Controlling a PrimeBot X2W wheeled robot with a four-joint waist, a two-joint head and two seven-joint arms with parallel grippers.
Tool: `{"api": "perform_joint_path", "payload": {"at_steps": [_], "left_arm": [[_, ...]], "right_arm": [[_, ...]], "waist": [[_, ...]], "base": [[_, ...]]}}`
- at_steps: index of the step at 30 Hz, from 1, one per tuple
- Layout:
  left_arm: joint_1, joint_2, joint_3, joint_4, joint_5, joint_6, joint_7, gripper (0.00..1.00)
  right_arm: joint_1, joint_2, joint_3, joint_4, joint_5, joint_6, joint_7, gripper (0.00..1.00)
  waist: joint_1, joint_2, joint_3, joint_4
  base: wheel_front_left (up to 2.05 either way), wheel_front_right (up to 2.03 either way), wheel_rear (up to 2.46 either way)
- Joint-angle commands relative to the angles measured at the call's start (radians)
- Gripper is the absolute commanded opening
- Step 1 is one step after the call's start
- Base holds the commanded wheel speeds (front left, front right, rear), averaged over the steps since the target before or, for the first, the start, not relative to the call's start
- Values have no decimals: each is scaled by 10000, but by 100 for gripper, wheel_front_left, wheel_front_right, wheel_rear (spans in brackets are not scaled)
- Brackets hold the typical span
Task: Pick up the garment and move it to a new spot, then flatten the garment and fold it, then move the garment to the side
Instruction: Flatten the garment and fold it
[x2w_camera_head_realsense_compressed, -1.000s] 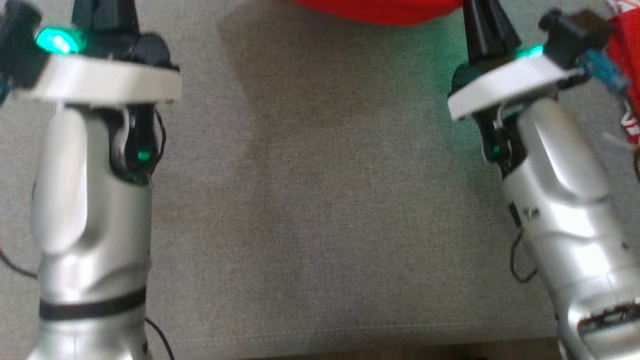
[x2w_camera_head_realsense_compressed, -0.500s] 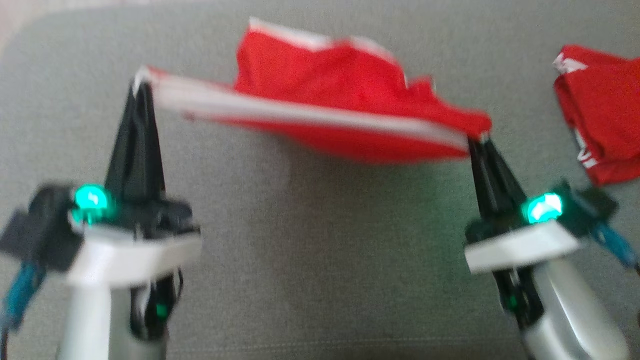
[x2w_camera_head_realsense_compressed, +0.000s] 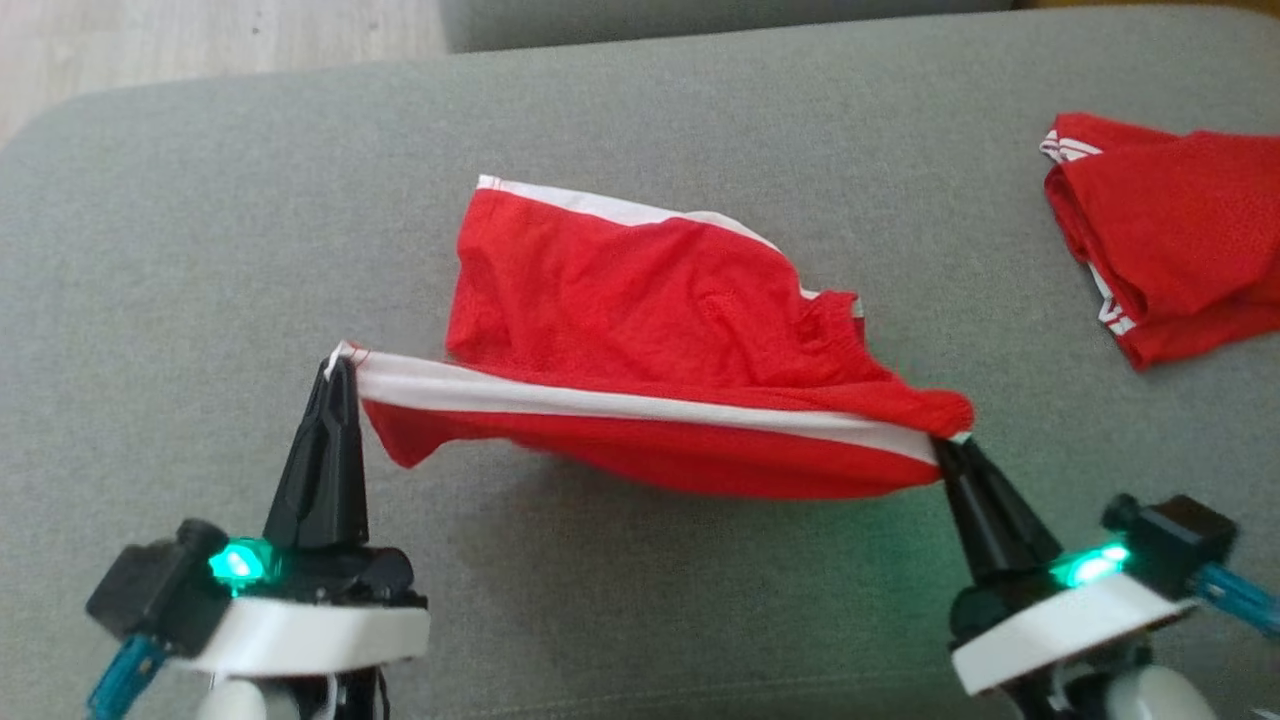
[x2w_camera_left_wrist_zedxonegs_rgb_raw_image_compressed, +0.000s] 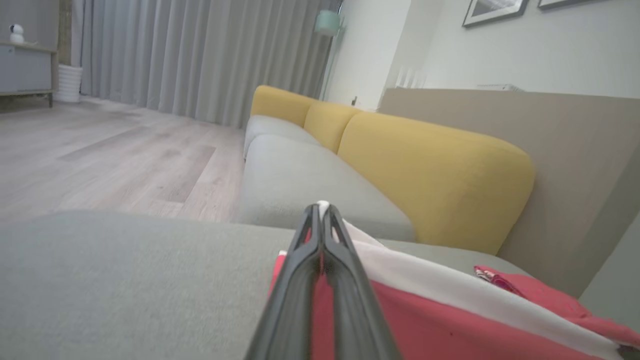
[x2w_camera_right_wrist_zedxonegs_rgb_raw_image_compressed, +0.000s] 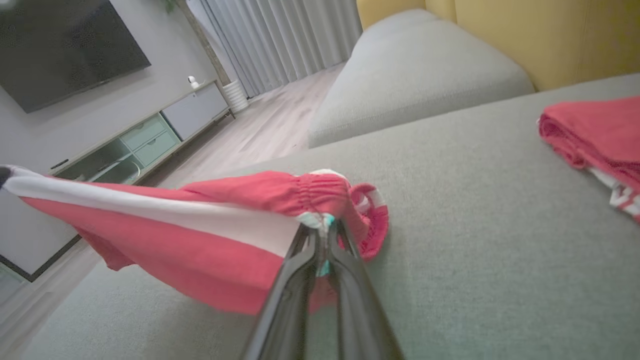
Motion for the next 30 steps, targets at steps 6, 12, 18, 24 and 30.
{"api": "perform_joint_path", "payload": {"at_steps": [6, 12, 18, 24, 30], "left_arm": [[-1430, 76, 671, 999, -46, -95, -49, 0], [-3240, 76, 640, 2368, 327, -313, -49, 0], [-5172, 76, 561, 3905, 623, -388, -49, 0], [-6505, 76, 499, 5405, 744, -326, -49, 0], [-7315, 76, 336, 6643, 811, -232, -49, 0]], "right_arm": [[-1308, 360, 496, 1000, 120, 65, -132, 0], [-2425, 674, 513, 1848, 45, 65, -342, 0], [-3482, 924, 355, 2587, 7, 65, -570, 0], [-4313, 1147, 318, 3302, 53, 65, -867, 0], [-4814, 1273, 398, 3887, 93, 65, -1110, 0]], "waist": [[-1, -1, 581, -43], [-1, -1, 1305, -42], [-1, -1, 2118, -188], [-1, -1, 2670, -373], [-1, -1, 2854, -483]], "base": [[0, 0, 0], [0, 0, 0], [0, 0, 0], [0, 0, 0], [0, 0, 0]]}}
